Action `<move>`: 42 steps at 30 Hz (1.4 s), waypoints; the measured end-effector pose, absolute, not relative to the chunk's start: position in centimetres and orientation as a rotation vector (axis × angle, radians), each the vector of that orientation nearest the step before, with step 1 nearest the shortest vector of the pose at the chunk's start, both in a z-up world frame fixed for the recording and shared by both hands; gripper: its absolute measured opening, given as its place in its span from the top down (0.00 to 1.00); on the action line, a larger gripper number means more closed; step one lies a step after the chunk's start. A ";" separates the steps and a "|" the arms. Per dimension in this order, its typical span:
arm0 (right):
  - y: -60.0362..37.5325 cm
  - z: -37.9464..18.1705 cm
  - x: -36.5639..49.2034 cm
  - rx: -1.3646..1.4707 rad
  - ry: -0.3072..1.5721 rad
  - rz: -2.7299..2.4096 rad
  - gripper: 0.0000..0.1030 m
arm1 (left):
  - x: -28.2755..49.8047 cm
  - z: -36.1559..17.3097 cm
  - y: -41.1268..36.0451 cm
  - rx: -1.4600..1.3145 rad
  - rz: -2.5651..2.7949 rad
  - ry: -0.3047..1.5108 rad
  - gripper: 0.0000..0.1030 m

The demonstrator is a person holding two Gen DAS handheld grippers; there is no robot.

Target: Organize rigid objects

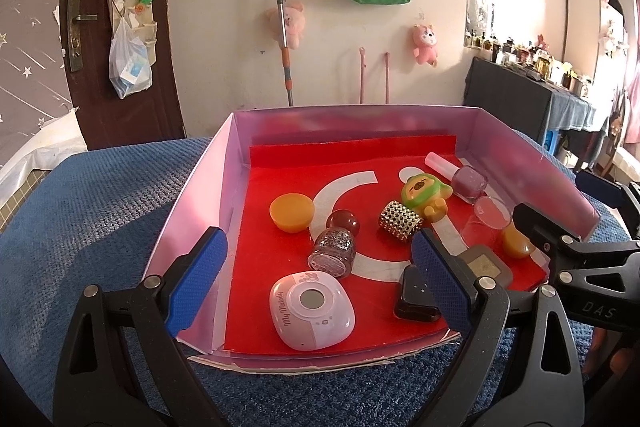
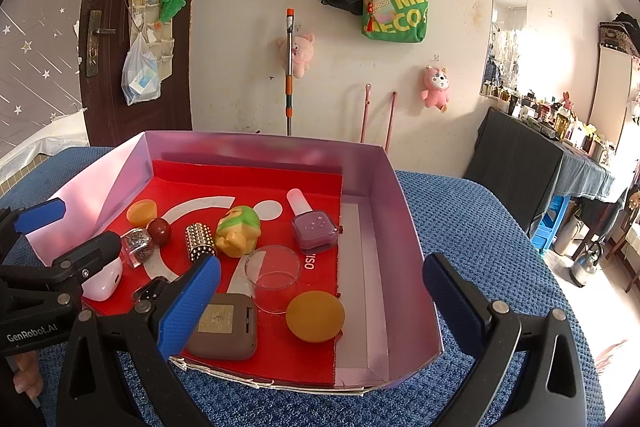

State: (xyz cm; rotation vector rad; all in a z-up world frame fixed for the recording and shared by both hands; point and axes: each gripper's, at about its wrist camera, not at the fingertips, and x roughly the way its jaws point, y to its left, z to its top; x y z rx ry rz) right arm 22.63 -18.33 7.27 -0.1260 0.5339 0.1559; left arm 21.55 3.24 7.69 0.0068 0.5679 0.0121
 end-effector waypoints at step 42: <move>-21.2 2.5 17.0 -0.080 0.958 0.160 0.00 | 15.9 2.8 2.3 -0.015 0.072 0.934 0.00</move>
